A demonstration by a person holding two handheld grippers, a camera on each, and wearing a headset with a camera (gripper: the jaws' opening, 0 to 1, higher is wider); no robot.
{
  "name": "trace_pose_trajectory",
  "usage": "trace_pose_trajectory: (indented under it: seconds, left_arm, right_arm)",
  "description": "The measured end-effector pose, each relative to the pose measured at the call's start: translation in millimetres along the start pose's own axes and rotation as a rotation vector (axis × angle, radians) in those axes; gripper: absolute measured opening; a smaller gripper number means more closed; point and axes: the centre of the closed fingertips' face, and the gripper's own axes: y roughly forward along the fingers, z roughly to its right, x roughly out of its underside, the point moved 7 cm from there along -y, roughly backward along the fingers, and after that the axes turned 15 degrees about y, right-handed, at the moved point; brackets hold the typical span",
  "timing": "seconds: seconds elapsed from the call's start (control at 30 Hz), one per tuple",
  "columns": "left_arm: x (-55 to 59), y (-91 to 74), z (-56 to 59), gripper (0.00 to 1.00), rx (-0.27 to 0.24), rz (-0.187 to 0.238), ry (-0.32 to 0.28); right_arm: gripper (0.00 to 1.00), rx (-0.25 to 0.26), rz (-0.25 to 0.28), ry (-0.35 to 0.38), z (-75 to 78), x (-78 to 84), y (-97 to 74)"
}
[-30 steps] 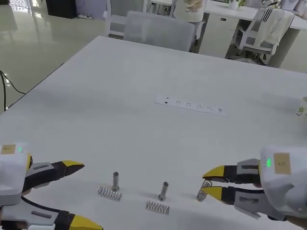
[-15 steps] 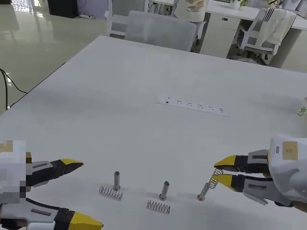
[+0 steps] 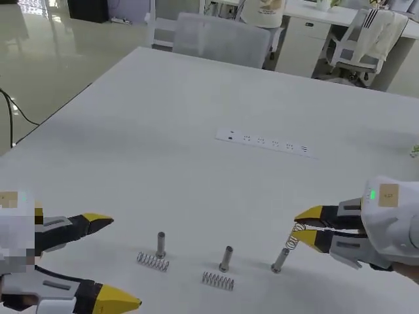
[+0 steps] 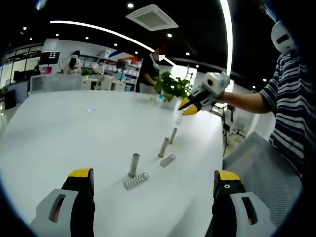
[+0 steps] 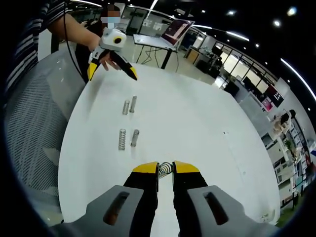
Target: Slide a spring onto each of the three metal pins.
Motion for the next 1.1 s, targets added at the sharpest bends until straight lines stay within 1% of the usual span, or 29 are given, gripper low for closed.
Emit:
trace_pose_trajectory:
  seconds: [0.5,0.73,0.8,1.1]
  left_arm:
    - [0.1,-2.3,-2.6,0.98,-0.009,0.003,-0.004]
    - [2.0,-2.7,-3.1,0.98,-0.01,-0.005,-0.011]
    - [1.9,-2.7,-3.3,0.98,-0.012,-0.005,-0.005]
    - [-0.1,-4.9,-6.1,0.98,-0.028,0.0,-0.005]
  right_arm:
    - [0.08,-0.009,-0.008,0.003,-2.9,2.2,4.9]
    - [0.08,-0.003,-0.008,0.005,-2.5,3.8,7.4]
    - [0.08,-0.002,-0.009,0.007,-2.4,4.5,8.5]
    - [0.08,-0.005,-0.019,0.032,-3.4,13.3,14.4]
